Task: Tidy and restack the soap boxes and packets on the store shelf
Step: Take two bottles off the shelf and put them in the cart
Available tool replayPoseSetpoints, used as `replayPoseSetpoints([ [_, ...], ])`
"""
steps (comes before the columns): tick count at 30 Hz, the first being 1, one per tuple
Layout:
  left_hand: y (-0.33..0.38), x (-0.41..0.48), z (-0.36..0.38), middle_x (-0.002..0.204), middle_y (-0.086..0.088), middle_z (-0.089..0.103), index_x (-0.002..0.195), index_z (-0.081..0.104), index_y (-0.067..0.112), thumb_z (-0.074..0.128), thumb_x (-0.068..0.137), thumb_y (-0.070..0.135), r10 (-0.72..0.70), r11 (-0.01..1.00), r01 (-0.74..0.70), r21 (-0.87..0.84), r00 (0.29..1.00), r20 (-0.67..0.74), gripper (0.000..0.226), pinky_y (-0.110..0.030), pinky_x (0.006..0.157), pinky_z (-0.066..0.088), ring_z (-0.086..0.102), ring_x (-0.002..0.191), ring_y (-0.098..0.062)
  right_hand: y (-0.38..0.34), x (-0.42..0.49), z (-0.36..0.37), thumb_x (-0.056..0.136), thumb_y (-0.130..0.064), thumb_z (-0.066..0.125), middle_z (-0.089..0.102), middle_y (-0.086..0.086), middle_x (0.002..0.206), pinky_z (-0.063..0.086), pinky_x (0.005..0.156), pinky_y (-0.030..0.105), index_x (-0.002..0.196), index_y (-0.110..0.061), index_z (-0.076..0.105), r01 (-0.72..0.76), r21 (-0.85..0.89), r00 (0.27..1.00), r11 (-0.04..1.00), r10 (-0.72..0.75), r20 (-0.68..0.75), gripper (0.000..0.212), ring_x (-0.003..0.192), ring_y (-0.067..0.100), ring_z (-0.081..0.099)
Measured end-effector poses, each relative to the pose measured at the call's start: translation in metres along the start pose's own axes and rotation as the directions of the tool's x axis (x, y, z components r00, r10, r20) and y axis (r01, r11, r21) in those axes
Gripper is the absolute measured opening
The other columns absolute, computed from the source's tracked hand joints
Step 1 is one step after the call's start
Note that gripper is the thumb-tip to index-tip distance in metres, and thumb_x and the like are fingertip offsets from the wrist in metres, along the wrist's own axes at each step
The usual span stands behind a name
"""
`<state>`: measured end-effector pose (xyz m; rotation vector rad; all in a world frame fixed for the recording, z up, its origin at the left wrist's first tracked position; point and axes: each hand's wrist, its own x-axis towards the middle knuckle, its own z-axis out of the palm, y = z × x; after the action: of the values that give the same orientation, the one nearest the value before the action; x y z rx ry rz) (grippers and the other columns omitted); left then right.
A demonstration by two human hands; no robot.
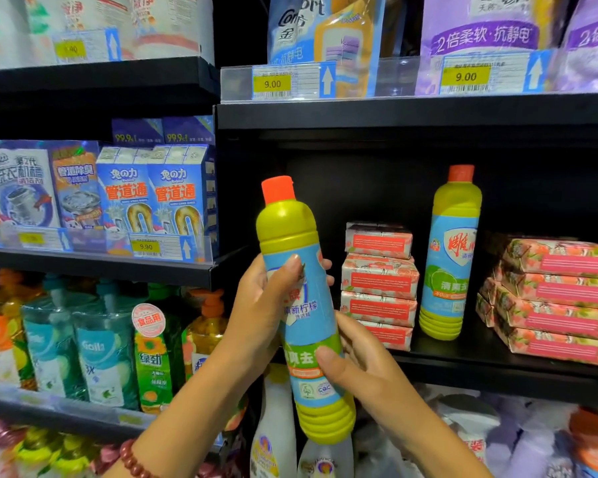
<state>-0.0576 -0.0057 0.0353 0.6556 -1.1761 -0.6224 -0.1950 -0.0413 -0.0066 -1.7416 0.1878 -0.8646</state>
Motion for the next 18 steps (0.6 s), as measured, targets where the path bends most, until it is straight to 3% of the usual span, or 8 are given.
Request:
replayPoseSetpoints([
  [3,0.0,0.001,0.001,0.096,-0.009,0.072,0.107,0.059,0.01,0.059,0.071,0.049,0.01,0.999,-0.009,0.034,1.0,-0.012,0.053,-0.031,0.067,0.056,0.071,0.084,-0.021,-0.001,0.001,0.003,0.067,-0.044,0.072,0.066,-0.015,0.104,0.051,0.076,0.02,0.108,-0.032,0.052,0.031,-0.134,0.992,0.99,-0.048,-0.12,0.047,0.098,0.005,0.063],
  [6,-0.003,0.0,0.008,0.09,0.0,0.072,0.099,0.06,0.019,0.067,0.072,0.049,0.069,0.976,-0.051,0.212,0.995,-0.076,0.041,-0.023,0.065,0.055,0.07,0.081,-0.014,0.001,-0.002,0.011,0.058,-0.053,0.074,0.062,-0.013,0.096,0.055,0.073,0.034,0.099,-0.036,0.046,0.005,-0.382,0.944,0.924,-0.131,-0.302,0.053,0.088,0.006,0.063],
  [10,-0.008,-0.001,0.016,0.082,0.012,0.071,0.093,0.061,0.023,0.069,0.072,0.041,0.141,0.932,-0.106,0.347,0.987,-0.076,0.029,-0.013,0.059,0.05,0.069,0.075,-0.004,0.008,-0.004,0.012,0.056,-0.048,0.077,0.057,-0.014,0.102,0.052,0.075,0.039,0.107,-0.036,0.039,-0.066,-0.548,0.895,0.834,-0.193,-0.401,0.065,0.092,0.008,0.059],
  [12,-0.009,-0.001,0.019,0.083,0.011,0.072,0.091,0.063,0.025,0.069,0.074,0.039,0.143,0.934,-0.122,0.336,0.989,-0.039,0.023,-0.014,0.06,0.051,0.07,0.077,-0.006,0.009,-0.003,0.006,0.053,-0.052,0.076,0.058,-0.017,0.108,0.052,0.079,0.032,0.112,-0.039,0.04,-0.058,-0.491,0.922,0.869,-0.141,-0.359,0.07,0.098,0.003,0.058],
  [15,-0.015,-0.001,0.027,0.085,0.006,0.072,0.091,0.064,0.024,0.07,0.074,0.039,0.108,0.951,-0.106,0.29,0.994,0.007,0.023,-0.019,0.063,0.053,0.07,0.08,-0.011,0.011,-0.007,-0.006,0.054,-0.045,0.079,0.065,-0.014,0.11,0.053,0.079,0.027,0.117,-0.038,0.046,-0.046,-0.194,0.977,0.98,0.004,-0.213,0.072,0.101,0.005,0.063],
  [18,-0.024,0.0,0.046,0.085,0.004,0.073,0.09,0.065,0.022,0.069,0.077,0.033,0.053,0.972,-0.063,0.225,0.997,0.049,0.018,-0.019,0.063,0.053,0.07,0.078,-0.01,0.012,-0.018,-0.02,0.056,-0.036,0.079,0.069,-0.008,0.102,0.053,0.071,0.025,0.115,-0.03,0.052,-0.024,-0.144,0.96,0.989,-0.018,-0.28,0.064,0.092,0.011,0.067],
])
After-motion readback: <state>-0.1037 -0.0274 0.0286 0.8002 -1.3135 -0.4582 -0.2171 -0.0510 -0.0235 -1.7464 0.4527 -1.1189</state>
